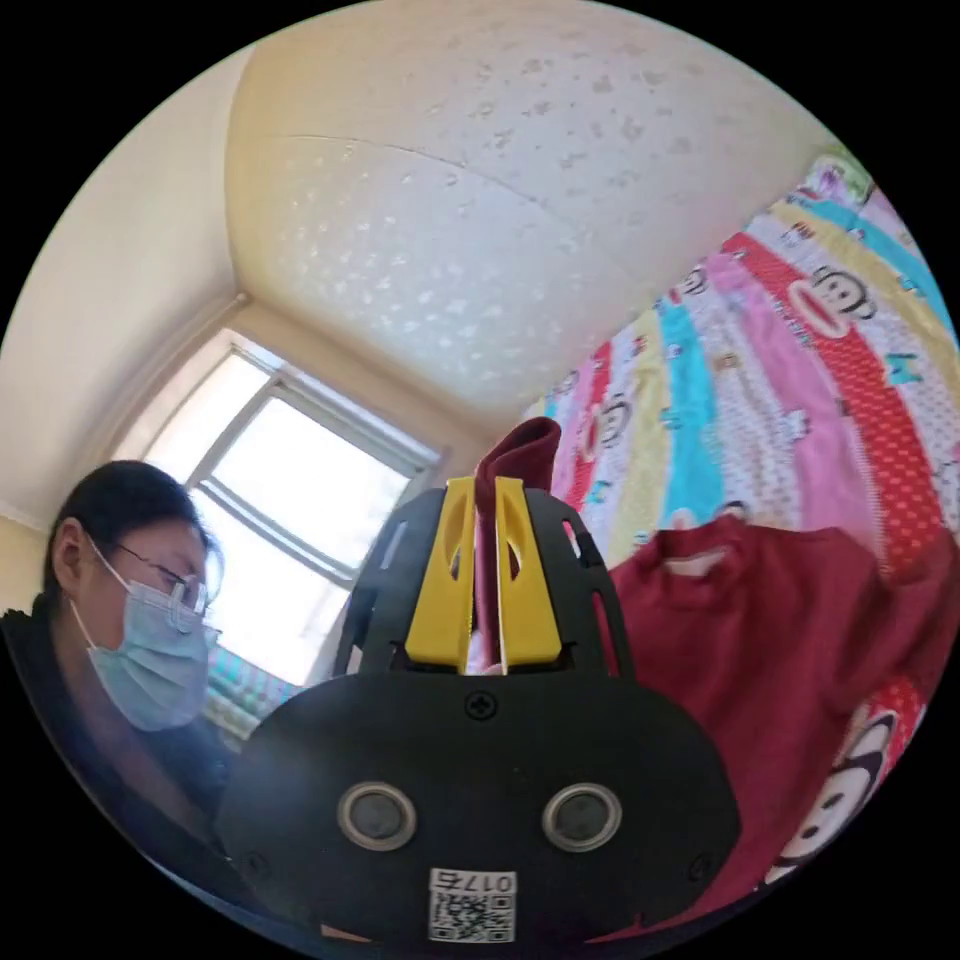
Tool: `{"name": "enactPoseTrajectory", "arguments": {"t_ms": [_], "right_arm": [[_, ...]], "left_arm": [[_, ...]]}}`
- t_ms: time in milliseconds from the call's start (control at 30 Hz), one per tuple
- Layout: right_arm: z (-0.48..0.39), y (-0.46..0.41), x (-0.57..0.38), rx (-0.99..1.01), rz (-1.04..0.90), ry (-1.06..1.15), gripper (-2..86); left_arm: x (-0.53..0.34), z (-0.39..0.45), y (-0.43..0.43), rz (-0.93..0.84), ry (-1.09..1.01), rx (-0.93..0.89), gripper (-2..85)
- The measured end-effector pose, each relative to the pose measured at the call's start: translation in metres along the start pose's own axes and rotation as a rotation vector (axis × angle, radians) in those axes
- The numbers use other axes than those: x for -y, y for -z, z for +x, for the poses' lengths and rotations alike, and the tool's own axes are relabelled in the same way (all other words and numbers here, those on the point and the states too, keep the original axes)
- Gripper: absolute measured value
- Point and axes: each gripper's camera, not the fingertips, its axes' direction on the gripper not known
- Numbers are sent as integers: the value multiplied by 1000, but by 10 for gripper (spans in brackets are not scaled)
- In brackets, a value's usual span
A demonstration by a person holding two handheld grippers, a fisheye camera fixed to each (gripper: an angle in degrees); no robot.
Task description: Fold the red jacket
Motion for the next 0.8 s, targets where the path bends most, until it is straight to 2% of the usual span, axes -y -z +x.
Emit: {"name": "enactPoseTrajectory", "arguments": {"t_ms": [67, 167, 233, 300, 400, 433, 500, 567, 667, 733, 800], "right_arm": [[50, 25, -26, -345, 15, -13, 39], [127, 37, -69, -617, -77, -119, 50], [162, 46, -91, -642, -119, -227, 65], [164, 61, -102, -637, -64, -277, 84], [116, 73, -93, -766, 19, -190, 104], [91, 65, -85, -783, 24, -91, 103], [57, 35, -69, -706, -49, 101, 101], [31, -38, -47, -461, -328, 290, 104], [13, -141, -41, -222, -563, 419, 108], [6, -203, -47, -206, -678, 485, 110], [4, -264, -60, -202, -840, 542, 107]], "left_arm": [[-3, 5, -2, -52, -30, 42, 89], [-17, 13, -13, -184, -70, 98, 98], [-27, 17, -15, -222, -93, 132, 98], [-32, 15, -4, -226, -70, 134, 99], [-29, 3, 13, -238, 8, 133, 99], [-28, 0, 16, -237, 23, 130, 99], [-20, -4, 34, -210, 62, 168, 99], [-11, 1, 50, -134, 30, 179, 99], [3, 11, 59, -2, -90, 46, 99], [9, 8, 42, -39, -108, -16, 100], [11, 1, 9, -181, -108, -5, 99]]}}
